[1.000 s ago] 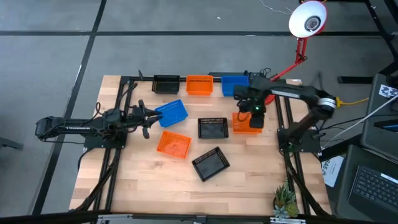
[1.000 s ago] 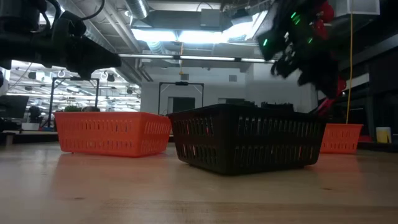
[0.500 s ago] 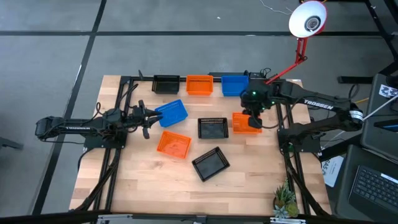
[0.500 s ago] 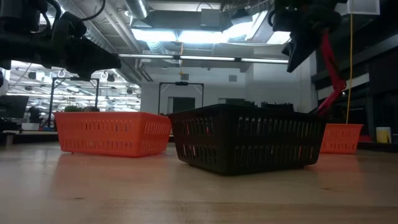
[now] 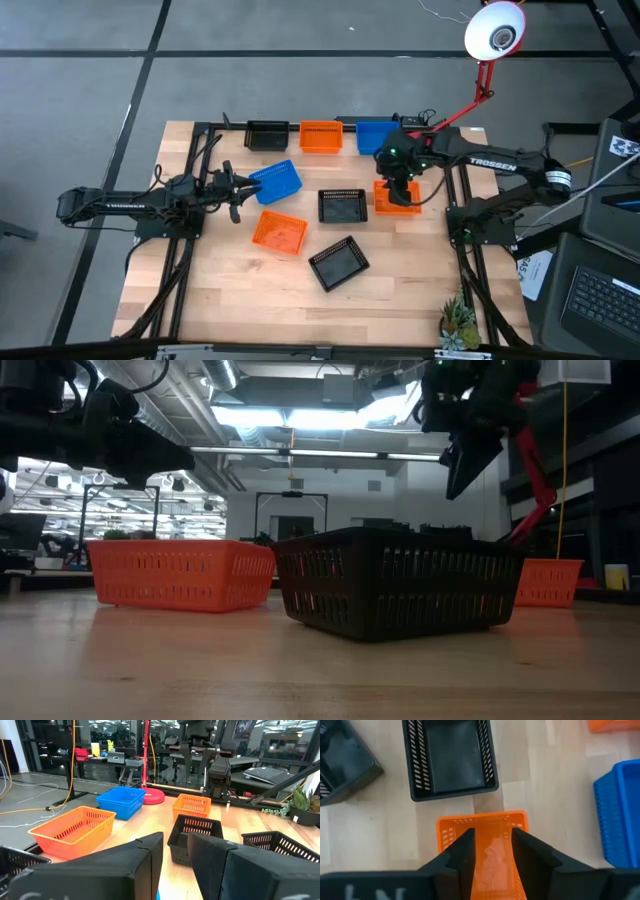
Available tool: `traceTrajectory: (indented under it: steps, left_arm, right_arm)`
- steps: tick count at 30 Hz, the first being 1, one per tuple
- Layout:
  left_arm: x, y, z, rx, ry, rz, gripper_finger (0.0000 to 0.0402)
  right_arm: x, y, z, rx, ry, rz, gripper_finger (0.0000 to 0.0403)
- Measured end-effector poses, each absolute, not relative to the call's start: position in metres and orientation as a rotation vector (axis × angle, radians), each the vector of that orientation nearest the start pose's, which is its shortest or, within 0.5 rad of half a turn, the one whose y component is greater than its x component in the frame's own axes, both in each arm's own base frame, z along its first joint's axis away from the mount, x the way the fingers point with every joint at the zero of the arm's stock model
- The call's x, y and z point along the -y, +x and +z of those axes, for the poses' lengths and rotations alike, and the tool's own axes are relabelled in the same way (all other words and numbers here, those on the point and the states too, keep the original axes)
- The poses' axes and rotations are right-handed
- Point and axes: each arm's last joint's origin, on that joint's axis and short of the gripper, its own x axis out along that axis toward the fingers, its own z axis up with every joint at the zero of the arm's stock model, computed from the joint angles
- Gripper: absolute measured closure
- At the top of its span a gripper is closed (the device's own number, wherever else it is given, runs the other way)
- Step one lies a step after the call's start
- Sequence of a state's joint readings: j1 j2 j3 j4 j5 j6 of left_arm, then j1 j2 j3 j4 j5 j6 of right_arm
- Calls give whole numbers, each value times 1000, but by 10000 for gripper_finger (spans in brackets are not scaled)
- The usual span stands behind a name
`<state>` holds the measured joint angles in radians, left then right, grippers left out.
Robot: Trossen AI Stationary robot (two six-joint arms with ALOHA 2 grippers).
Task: Stack baskets by color
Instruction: Stack the right orange basket on top of the top orange basket
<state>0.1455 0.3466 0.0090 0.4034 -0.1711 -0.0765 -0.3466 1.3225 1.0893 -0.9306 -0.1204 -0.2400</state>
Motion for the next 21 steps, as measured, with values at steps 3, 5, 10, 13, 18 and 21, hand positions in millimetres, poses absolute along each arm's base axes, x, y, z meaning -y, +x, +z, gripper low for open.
traceTrajectory:
  steps: [3,5,10,13,18,21]
  left_arm:
    - [-22,117,175,78,-76,314,319]
    - [-22,117,175,78,-76,314,319]
    - [-22,117,175,78,-76,314,319]
    - [-22,117,175,77,-76,314,319]
    - [-22,117,175,77,-76,314,319]
    - [-22,117,175,76,-76,314,319]
  right_arm:
    - [82,237,265,-1184,54,-68,272]
    - [85,240,259,-1225,39,-102,272]
    - [94,242,241,-1372,16,-179,272]
    - [98,241,232,-1460,4,-214,272]
    - [102,243,223,-1519,-3,-235,272]
    - [103,246,216,-1545,1,-228,272]
